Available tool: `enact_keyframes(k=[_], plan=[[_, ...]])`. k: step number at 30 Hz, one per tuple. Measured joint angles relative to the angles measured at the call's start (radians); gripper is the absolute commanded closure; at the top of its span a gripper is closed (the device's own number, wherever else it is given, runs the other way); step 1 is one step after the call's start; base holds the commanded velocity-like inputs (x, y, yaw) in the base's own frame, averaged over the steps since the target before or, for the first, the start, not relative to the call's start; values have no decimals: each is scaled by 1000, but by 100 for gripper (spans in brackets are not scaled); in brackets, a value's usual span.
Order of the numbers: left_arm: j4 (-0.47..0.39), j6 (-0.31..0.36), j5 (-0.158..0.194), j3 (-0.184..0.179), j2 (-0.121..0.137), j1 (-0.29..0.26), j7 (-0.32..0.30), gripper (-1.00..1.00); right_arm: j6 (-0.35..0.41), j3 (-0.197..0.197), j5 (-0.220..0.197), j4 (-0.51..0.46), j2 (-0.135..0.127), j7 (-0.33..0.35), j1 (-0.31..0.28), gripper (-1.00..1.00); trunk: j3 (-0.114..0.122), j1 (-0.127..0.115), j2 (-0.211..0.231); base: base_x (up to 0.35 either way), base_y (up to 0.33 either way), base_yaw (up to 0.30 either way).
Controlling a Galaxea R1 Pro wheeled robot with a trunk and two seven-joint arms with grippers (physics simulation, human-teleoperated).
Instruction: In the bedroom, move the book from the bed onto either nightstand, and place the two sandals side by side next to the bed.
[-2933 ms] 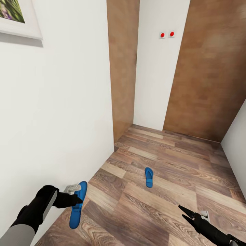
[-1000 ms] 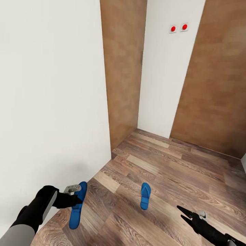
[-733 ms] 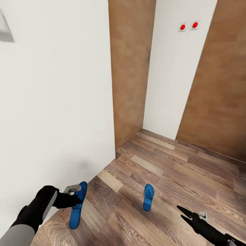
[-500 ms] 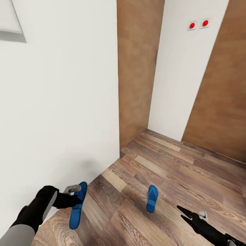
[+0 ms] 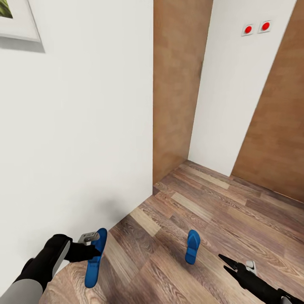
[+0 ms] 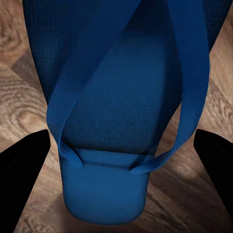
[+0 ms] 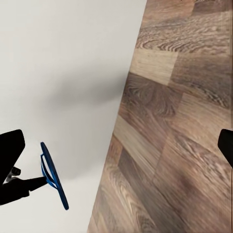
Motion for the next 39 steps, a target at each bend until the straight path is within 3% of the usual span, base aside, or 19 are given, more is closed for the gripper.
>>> enact_keyframes(k=[3, 9, 11, 13, 15, 17, 19, 23, 24, 28, 33, 39], plan=[[3, -5, 0, 0, 1, 0, 1, 100, 1, 0, 0, -8, 0, -30, 1, -100, 0, 0, 0, 0, 0, 2], [5, -9, 2, -2, 0, 0, 0, 100, 14, -1, 6, -177, 1, -195, 2, -100, 0, 0, 0, 0, 0, 0], [5, -9, 3, -3, -2, 0, 0, 100, 32, 3, 6, -251, 1, -281, -4, -100, 0, 0, 0, 0, 0, 0], [3, -9, 3, -4, -3, 0, 0, 100, 79, 8, 6, -298, 2, -352, -18, -100, 0, 0, 0, 0, 0, 0], [0, -9, 5, -4, -8, 0, -1, 100, 180, 12, 3, -354, 13, -428, -56, -100, 0, 0, 0, 0, 0, 0], [-2, -10, 4, -4, -12, 0, -1, 100, 309, 14, 0, -388, 40, -522, -120, -100, 0, 0, 0, 0, 0, 0], [-3, -10, 4, -4, -15, 0, -1, 100, 375, 15, -1, -396, 57, -586, -161, -100, 0, 0, 0, 0, 0, 0], [-3, -8, 7, -5, -25, 0, -2, 100, 539, 15, -15, -406, 116, -816, -276, -100, 0, 0, 0, 0, 0, 0], [-4, -8, 7, -4, -33, 0, -1, 100, 574, 15, -16, -407, 131, -886, -306, -100, 0, 0, 0, 0, 0, 0], [-4, -8, 5, -4, -50, 0, 1, 100, 622, 16, -13, -402, 156, -1017, -372, -100, 0, 0, 0, 0, 0, 0], [-5, -9, 3, -4, -58, 0, 1, 100, 641, 17, 4, -342, 179, -1127, -446, -100, 0, 0, 0, 0, 0, 0], [-9, -9, 5, -3, -60, 0, -5, 100, 647, 19, 10, -57, 229, -1284, -641, -100, 0, 0, 0, 0, 0, 0]])
